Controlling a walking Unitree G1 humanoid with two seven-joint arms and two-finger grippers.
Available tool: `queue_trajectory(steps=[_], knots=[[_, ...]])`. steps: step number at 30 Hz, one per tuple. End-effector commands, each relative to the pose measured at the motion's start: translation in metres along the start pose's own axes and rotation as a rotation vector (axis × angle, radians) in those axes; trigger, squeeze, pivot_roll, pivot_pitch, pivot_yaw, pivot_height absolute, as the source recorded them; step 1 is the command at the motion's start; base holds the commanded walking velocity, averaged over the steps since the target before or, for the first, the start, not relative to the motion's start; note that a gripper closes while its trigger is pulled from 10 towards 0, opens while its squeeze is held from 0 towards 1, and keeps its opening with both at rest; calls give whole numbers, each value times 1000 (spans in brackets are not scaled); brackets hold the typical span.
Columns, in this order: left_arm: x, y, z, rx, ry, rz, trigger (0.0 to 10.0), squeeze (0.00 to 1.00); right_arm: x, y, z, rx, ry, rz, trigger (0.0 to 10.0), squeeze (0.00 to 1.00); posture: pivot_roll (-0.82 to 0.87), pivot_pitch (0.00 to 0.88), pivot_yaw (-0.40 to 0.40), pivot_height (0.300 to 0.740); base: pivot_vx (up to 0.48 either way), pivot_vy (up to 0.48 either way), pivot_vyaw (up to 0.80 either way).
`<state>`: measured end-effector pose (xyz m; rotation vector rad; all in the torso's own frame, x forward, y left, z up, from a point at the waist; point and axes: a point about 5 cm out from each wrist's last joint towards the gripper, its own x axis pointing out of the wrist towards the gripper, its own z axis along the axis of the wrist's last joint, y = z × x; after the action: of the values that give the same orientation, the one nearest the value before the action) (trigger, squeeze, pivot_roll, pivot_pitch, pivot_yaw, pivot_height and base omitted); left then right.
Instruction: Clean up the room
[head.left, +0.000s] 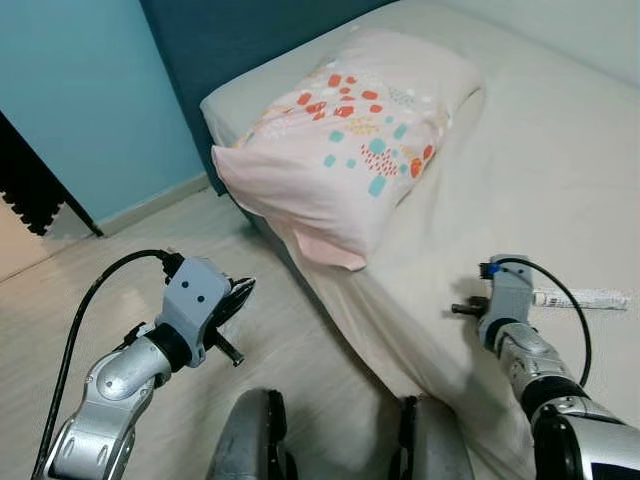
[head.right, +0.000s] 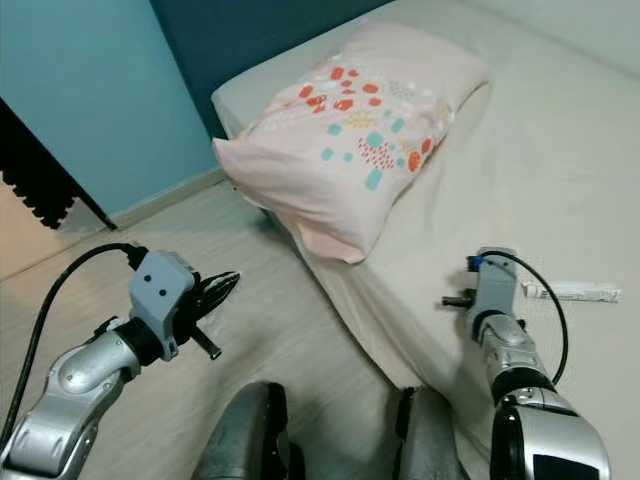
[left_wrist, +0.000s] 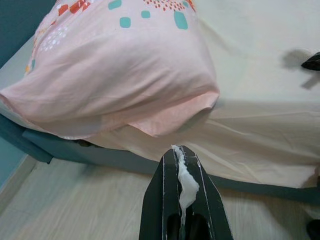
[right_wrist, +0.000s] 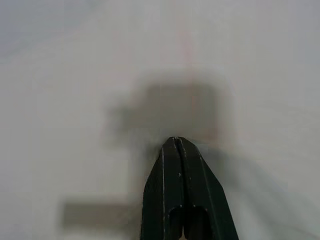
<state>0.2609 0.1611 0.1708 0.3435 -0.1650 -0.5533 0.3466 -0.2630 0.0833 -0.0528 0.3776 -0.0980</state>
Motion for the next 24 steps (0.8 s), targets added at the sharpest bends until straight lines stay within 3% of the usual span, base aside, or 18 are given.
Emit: queue_trajectory(steps=[1, 4, 5, 6, 7, 17, 18, 24], knots=[[-4, -3, -8, -12, 31, 4, 10000, 0, -1, 10, -12, -36, 33, 47, 0, 0, 209, 232, 45, 595, 0, 0, 0], [-4, -3, -9, -12, 30, 6, 10000, 0, -1, 7, -10, -66, 27, 36, 0, 0, 209, 233, 45, 595, 0, 0, 0], [-4, -4, -9, -12, 30, 7, 10000, 0, -1, 3, -7, -67, 15, 7, 4706, 518, 211, 236, 45, 595, 0, 0, 0], [-4, -3, -9, -12, 30, 8, 10000, 0, -1, -1, -5, -53, 2, -18, 4706, 518, 213, 237, 45, 595, 0, 0, 0], [-4, -3, -9, -11, 30, 10, 10000, 0, -1, -6, 0, -24, -21, -47, 10000, 1000, 218, 240, 45, 595, 0, 0, 0], [-7, 1, -8, 2, 36, 22, 10000, 0, -4, -33, 20, 134, -107, -186, 10000, 1000, 246, 255, 54, 595, 0, 0, 0], [-10, 4, -8, 12, 42, 27, 10000, 0, -7, -47, 23, 196, -110, -254, 10000, 1000, 257, 262, 57, 595, 0, 0, 0], [-13, 8, -7, 22, 49, 32, 10000, 0, -9, -53, 26, 227, -116, -277, 10000, 1000, 270, 271, 60, 595, 0, 0, 0]])
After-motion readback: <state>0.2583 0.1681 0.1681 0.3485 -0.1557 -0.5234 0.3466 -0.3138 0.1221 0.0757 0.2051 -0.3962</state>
